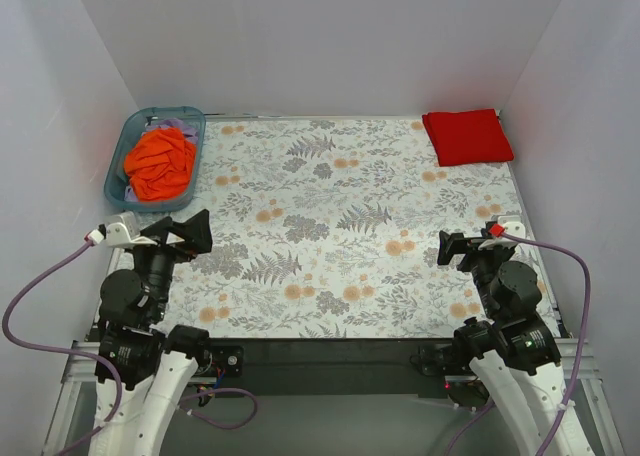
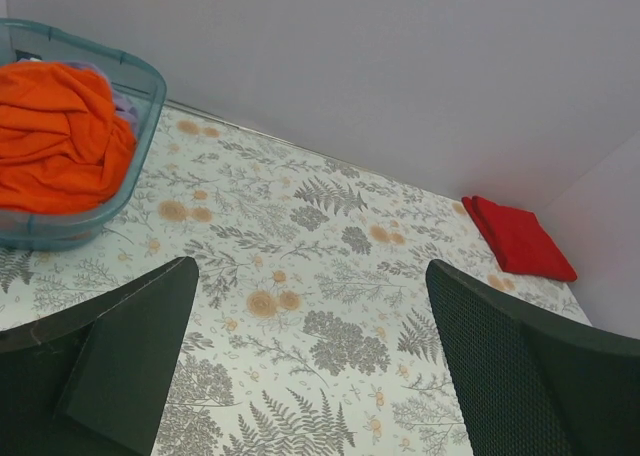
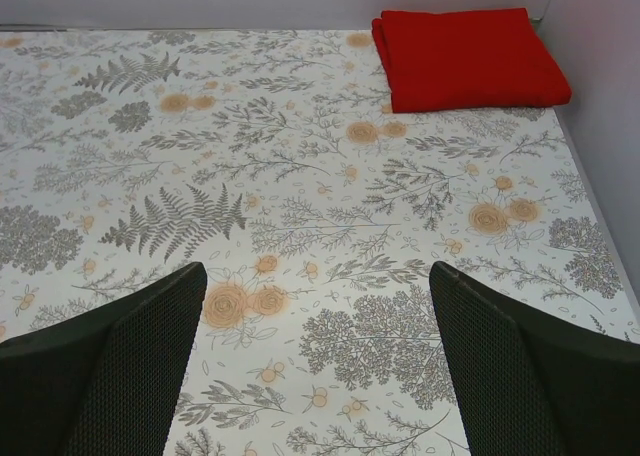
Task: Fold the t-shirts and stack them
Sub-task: Grab the tshirt from the pile
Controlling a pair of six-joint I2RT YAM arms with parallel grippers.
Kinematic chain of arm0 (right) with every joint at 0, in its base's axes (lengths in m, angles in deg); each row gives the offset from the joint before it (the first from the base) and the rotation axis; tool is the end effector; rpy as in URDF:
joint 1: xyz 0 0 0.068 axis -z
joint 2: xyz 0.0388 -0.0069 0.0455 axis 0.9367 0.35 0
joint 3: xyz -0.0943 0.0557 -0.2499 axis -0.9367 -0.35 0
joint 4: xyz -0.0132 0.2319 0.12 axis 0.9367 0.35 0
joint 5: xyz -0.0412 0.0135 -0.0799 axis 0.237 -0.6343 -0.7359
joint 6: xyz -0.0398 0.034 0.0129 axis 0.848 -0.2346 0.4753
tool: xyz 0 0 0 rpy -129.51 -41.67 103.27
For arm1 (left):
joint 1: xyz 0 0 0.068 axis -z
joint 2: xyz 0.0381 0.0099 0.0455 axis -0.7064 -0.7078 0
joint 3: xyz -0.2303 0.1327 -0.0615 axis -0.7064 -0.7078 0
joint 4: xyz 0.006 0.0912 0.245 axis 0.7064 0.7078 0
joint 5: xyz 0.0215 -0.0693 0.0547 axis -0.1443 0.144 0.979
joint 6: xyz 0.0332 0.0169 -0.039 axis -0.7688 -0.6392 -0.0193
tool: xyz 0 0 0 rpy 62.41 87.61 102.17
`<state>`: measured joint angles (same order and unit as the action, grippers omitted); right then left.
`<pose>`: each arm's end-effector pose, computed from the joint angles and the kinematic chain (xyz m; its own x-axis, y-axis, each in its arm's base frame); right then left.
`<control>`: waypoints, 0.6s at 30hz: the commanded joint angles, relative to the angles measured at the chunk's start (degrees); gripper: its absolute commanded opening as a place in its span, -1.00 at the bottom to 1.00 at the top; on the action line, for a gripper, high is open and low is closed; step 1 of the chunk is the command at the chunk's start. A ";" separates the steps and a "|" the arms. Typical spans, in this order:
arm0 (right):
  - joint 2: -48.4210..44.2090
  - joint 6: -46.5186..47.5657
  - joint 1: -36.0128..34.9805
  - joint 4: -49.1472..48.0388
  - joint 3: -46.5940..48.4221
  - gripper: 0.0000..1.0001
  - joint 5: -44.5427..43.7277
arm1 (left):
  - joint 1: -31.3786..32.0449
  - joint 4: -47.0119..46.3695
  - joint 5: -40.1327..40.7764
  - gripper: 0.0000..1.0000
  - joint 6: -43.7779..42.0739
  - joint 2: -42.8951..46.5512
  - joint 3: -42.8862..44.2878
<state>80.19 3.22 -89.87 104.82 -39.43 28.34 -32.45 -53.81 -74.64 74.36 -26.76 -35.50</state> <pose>0.0798 0.0184 0.2850 -0.0342 0.0666 -0.9972 -0.0549 0.9961 0.0684 0.0606 -0.0071 0.3477 -0.0114 -0.8758 -0.4825 0.0713 0.4806 -0.8741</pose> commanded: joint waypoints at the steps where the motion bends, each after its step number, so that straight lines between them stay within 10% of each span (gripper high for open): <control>1: 0.48 0.25 -0.12 -0.87 1.87 0.97 -1.38 | -0.36 0.93 0.70 0.96 1.60 -2.43 0.84; 18: -0.23 -1.51 -0.03 -1.05 -0.24 0.97 6.00 | -0.54 1.54 12.11 0.96 10.13 -42.83 15.75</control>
<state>81.09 2.49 -89.87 105.26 -39.43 32.27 -32.47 -53.31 -66.42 82.75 -62.72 -26.74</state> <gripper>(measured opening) 0.984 0.981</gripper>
